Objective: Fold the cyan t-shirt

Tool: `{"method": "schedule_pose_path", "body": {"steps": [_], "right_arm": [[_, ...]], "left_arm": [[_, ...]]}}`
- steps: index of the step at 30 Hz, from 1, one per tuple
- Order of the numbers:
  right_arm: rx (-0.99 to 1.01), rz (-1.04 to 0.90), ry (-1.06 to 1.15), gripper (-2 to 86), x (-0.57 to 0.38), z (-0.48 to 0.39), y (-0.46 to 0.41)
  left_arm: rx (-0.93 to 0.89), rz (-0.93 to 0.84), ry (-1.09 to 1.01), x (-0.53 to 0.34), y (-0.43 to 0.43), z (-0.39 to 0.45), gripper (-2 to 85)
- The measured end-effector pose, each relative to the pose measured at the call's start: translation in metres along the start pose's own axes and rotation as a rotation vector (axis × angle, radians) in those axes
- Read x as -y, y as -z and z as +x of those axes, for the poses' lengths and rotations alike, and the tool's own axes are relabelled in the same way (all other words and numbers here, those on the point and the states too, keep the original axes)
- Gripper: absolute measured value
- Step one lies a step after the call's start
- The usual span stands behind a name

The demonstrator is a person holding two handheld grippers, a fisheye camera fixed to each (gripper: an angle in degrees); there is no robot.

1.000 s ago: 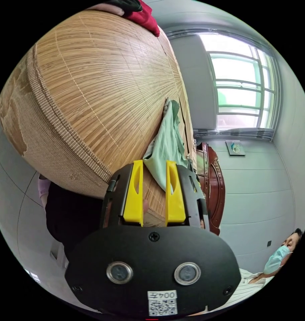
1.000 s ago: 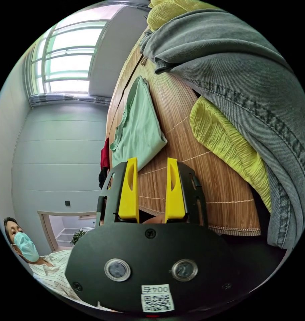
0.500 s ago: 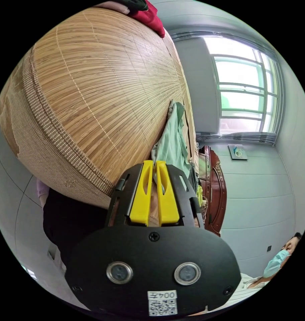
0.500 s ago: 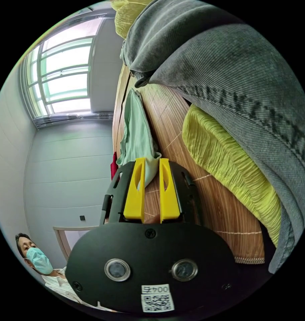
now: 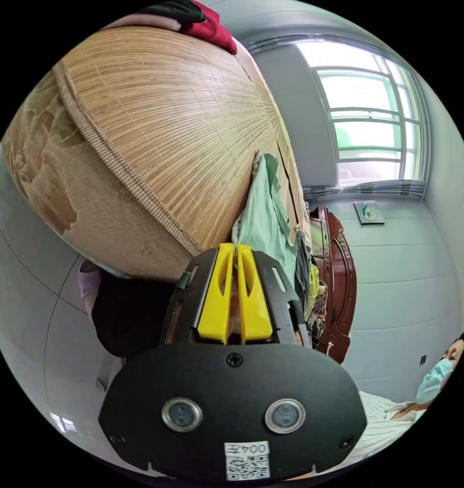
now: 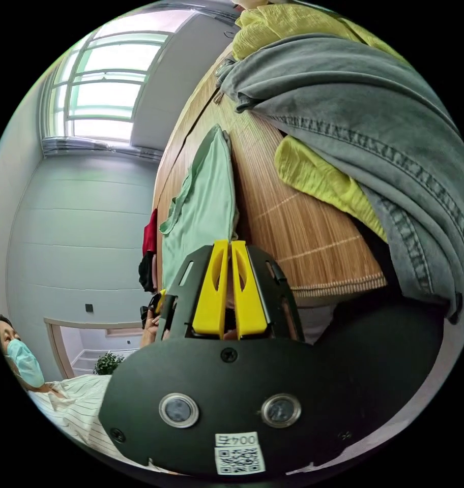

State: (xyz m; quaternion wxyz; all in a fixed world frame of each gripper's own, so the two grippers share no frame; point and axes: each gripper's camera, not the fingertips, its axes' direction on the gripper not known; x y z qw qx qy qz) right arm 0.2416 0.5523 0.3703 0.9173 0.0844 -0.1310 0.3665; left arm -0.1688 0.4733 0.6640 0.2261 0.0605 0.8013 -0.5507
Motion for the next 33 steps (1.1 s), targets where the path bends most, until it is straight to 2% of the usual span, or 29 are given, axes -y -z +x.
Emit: {"method": "schedule_pose_path", "body": {"steps": [7, 11, 13, 15, 20, 24, 27, 33], "right_arm": [[-0.032, -0.079, -0.052, 3.5, -0.010, 0.003, -0.019], [-0.315, -0.041, 0.104, 4.7, -0.005, -0.039, -0.005], [-0.417, -0.019, 0.169, 4.8, -0.002, -0.056, -0.002], [-0.459, -0.013, 0.235, 4.9, 0.004, -0.075, -0.008], [-0.340, -0.073, 0.435, 4.3, 0.041, -0.150, -0.079], [-0.316, -0.132, 0.571, 0.6, 0.077, -0.206, -0.151], [-0.309, -0.246, 0.639, -0.4, 0.115, -0.242, -0.212], [-0.356, -0.497, 0.766, -0.7, 0.168, -0.284, -0.307]], "left_arm": [[-0.154, -0.008, 0.053, -0.018, 0.001, -0.030, 1.3], [-0.073, 0.103, 0.033, -0.027, 0.026, -0.024, 0.8], [0.020, 0.207, 0.007, -0.033, 0.044, -0.015, 0.5], [0.090, 0.237, -0.082, -0.032, 0.042, 0.006, 0.4], [0.146, 0.120, -0.423, -0.022, -0.040, 0.096, 0.2], [0.359, -0.012, -0.611, -0.012, -0.137, 0.146, 0.1], [0.447, -0.119, -0.588, -0.004, -0.183, 0.135, 0.1], [0.298, -0.137, -0.577, -0.001, -0.192, 0.108, 0.2]]}}
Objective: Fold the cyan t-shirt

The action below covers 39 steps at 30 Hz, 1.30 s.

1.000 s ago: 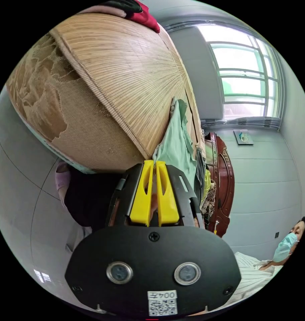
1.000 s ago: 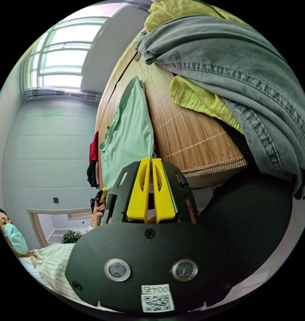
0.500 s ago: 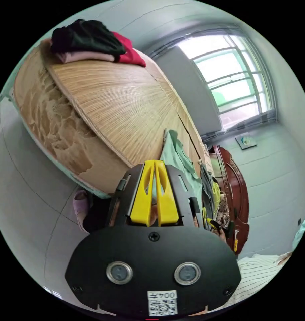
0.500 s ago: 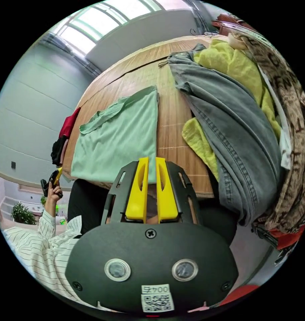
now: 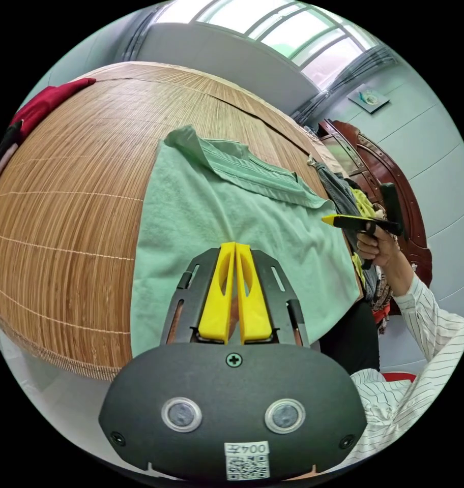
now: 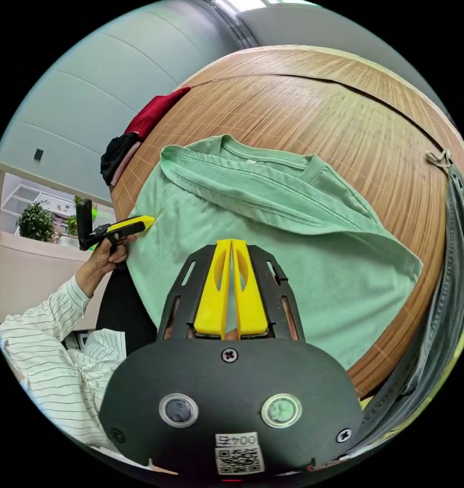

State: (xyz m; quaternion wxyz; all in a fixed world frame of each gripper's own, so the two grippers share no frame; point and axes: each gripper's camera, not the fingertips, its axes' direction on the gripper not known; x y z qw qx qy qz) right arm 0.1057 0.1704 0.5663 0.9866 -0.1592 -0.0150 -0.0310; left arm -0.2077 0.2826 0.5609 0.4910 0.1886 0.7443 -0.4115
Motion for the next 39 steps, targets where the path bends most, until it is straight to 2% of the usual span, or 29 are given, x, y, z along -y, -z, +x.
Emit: {"method": "schedule_pose_path", "body": {"steps": [4, 6, 9, 10, 11, 13, 19, 24, 27, 29, 30, 34, 35, 36, 37, 39], "right_arm": [[-0.008, -0.193, 0.089, -0.7, 0.054, 0.005, -0.025], [-0.022, -0.212, 0.084, -0.7, 0.077, 0.012, -0.024], [-0.138, -0.035, -0.042, -0.7, 0.112, 0.032, 0.007], [-0.157, 0.089, -0.116, -0.7, 0.118, 0.040, 0.027], [-0.139, 0.191, -0.156, -0.7, 0.119, 0.044, 0.042], [-0.070, 0.237, -0.146, -0.7, 0.117, 0.042, 0.053], [0.186, -0.125, 0.096, -0.7, 0.100, 0.014, -0.012], [0.186, -0.209, 0.072, -0.7, 0.128, 0.012, -0.049], [0.115, 0.034, -0.105, -0.7, 0.146, 0.027, -0.014], [0.211, 0.209, -0.169, -0.7, 0.144, 0.030, 0.011], [0.245, 0.210, -0.144, -0.7, 0.144, 0.026, 0.011], [0.339, -0.174, 0.076, -0.7, 0.160, -0.026, -0.047], [0.299, -0.272, 0.097, -0.7, 0.164, -0.038, -0.067], [0.236, -0.281, 0.076, -0.7, 0.167, -0.041, -0.072], [0.193, -0.252, 0.045, -0.7, 0.173, -0.043, -0.074], [0.213, -0.030, -0.091, -0.7, 0.178, -0.036, -0.054]], "left_arm": [[-0.042, 0.011, 0.016, -0.002, -0.006, -0.006, 0.3], [-0.041, 0.024, 0.014, -0.003, -0.008, -0.006, 0.4], [-0.051, 0.030, 0.024, -0.003, -0.011, -0.007, 0.4], [-0.059, 0.032, 0.030, -0.003, -0.011, -0.008, 0.4], [-0.063, 0.032, 0.033, -0.003, -0.012, -0.009, 0.4], [-0.085, 0.037, 0.051, -0.002, -0.014, -0.013, 0.4], [-0.113, 0.038, 0.063, 0.001, -0.017, -0.017, 0.4], [-0.108, 0.039, 0.062, 0.005, -0.020, -0.016, 0.4], [-0.122, 0.040, 0.067, 0.007, -0.021, -0.018, 0.5], [-0.130, 0.044, 0.070, 0.007, -0.022, -0.018, 0.5], [-0.133, 0.048, 0.072, 0.008, -0.022, -0.019, 0.5], [-0.140, 0.051, 0.075, 0.010, -0.024, -0.018, 0.5], [-0.141, 0.051, 0.076, 0.010, -0.025, -0.018, 0.5], [-0.144, 0.051, 0.078, 0.011, -0.025, -0.018, 0.5], [-0.145, 0.050, 0.080, 0.012, -0.026, -0.017, 0.5], [-0.144, 0.049, 0.081, 0.013, -0.027, -0.016, 0.5]]}}
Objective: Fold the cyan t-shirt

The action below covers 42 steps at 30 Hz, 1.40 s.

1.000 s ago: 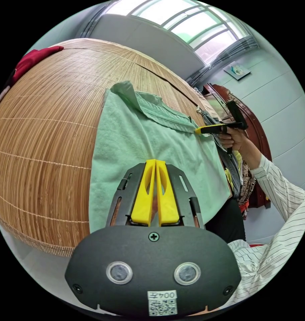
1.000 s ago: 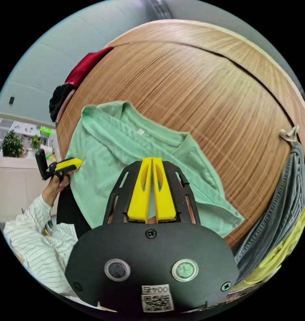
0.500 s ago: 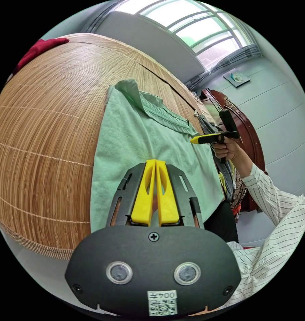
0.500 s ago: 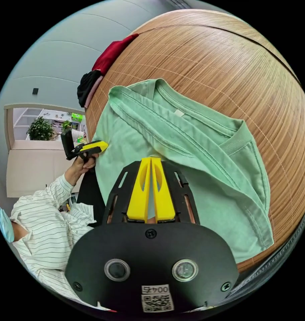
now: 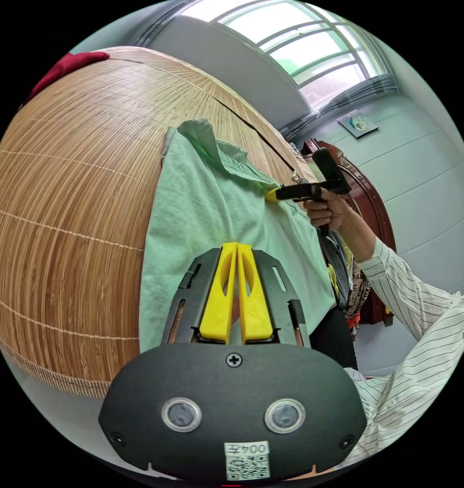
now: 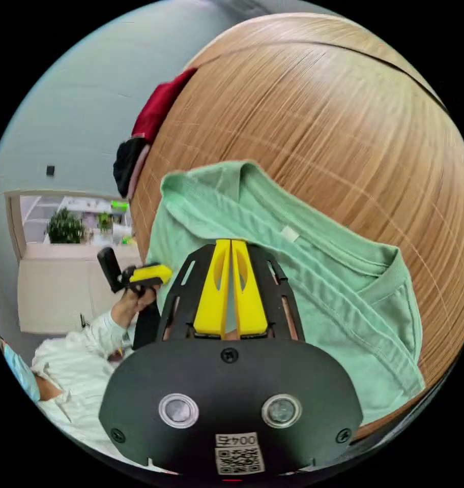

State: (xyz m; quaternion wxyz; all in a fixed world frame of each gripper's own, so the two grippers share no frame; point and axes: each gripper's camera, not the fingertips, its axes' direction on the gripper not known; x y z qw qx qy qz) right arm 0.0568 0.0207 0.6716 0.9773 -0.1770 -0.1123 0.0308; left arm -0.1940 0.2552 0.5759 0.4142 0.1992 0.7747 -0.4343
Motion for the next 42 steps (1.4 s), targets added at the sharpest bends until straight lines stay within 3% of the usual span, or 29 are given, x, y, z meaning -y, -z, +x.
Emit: {"method": "schedule_pose_path", "body": {"steps": [2, 4, 5, 11, 14, 17, 22, 26, 30, 37, 40, 42], "right_arm": [[0.103, 0.311, -0.051, -0.7, -0.016, -0.006, 0.036], [0.107, 0.358, -0.032, -0.6, -0.029, -0.020, 0.046], [0.010, 0.361, 0.004, -0.5, -0.042, -0.036, 0.050], [-0.605, 0.266, 0.120, 3.0, -0.139, -0.088, 0.044], [-0.738, 0.177, 0.094, 5.3, -0.179, -0.085, 0.031], [-0.834, 0.119, 0.081, 5.0, -0.202, -0.084, 0.016], [-0.965, 0.065, 0.177, 1.3, -0.213, -0.105, -0.012], [-1.165, -0.022, 0.325, -0.3, -0.224, -0.126, -0.039], [-1.154, -0.019, 0.323, -0.6, -0.231, -0.127, -0.032], [-0.878, 0.241, 0.168, -0.7, -0.270, -0.092, 0.039], [-0.682, 0.452, 0.012, -0.8, -0.288, -0.066, 0.101], [-0.641, 0.473, -0.034, -0.8, -0.291, -0.049, 0.120]], "left_arm": [[0.000, 0.000, 0.001, 0.001, -0.001, 0.001, 0.5], [-0.010, 0.002, 0.010, 0.002, -0.003, 0.002, 0.4], [-0.015, 0.003, 0.014, 0.002, -0.004, 0.002, 0.4], [-0.078, -0.011, 0.092, 0.010, 0.000, 0.005, 0.3], [-0.033, 0.049, 0.012, 0.021, 0.016, 0.032, 0.2], [0.137, 0.036, -0.111, 0.039, 0.014, 0.060, 0.3], [0.475, -0.171, -0.272, 0.050, -0.042, 0.082, 0.5], [0.515, -0.122, -0.337, 0.042, -0.052, 0.092, 0.4], [0.481, -0.133, -0.353, 0.042, -0.056, 0.093, 0.3], [0.389, -0.118, -0.303, 0.046, -0.048, 0.087, 0.2], [0.368, 0.073, -0.332, 0.048, -0.018, 0.104, 0.3], [0.357, 0.107, -0.332, 0.059, -0.012, 0.108, 0.4]]}}
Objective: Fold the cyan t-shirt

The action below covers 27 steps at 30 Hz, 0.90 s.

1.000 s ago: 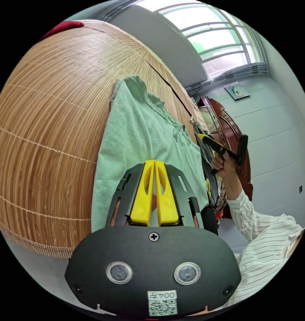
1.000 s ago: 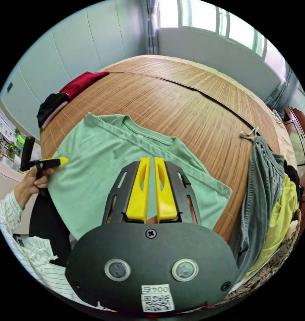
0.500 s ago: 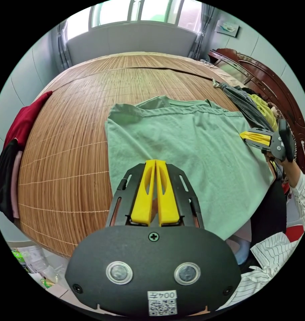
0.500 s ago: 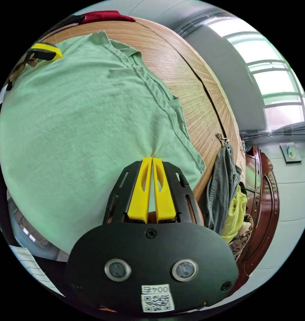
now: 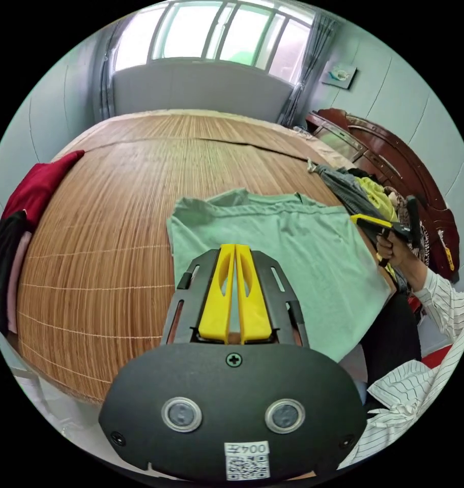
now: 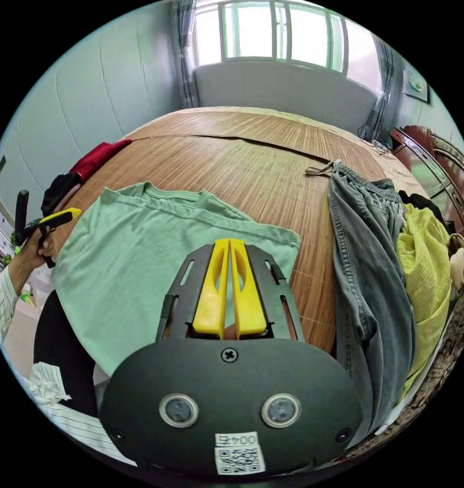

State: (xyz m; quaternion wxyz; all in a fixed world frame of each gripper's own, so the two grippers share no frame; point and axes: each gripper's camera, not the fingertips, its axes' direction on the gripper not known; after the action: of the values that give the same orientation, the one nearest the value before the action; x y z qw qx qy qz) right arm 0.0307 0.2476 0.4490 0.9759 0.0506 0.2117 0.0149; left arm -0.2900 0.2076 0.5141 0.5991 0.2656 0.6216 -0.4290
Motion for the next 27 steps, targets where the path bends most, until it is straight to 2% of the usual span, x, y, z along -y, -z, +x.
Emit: {"method": "schedule_pose_path", "body": {"steps": [7, 11, 15, 18, 22, 27], "right_arm": [[-0.047, -0.078, -0.009, -0.7, 0.018, 0.042, -0.015], [-0.026, -0.112, 0.014, -0.2, 0.021, 0.061, -0.024], [-0.035, -0.165, 0.016, 2.7, 0.017, 0.090, -0.033], [0.058, -0.163, -0.086, 3.9, 0.008, 0.130, -0.032], [0.084, -0.155, -0.093, 5.0, 0.002, 0.153, -0.024], [0.205, -0.047, -0.142, 1.8, -0.019, 0.171, 0.031]], "left_arm": [[-0.036, -0.126, 0.105, 0.044, -0.049, -0.029, 0.9], [0.030, -0.115, 0.131, 0.055, -0.061, -0.037, 0.9], [0.078, -0.162, 0.267, 0.056, -0.071, -0.072, 0.5], [-0.027, -0.148, 0.386, 0.049, -0.070, -0.100, 0.5], [-0.072, -0.122, 0.451, 0.045, -0.062, -0.110, 0.4], [-0.189, -0.011, 0.329, 0.035, -0.009, -0.088, 0.2]]}}
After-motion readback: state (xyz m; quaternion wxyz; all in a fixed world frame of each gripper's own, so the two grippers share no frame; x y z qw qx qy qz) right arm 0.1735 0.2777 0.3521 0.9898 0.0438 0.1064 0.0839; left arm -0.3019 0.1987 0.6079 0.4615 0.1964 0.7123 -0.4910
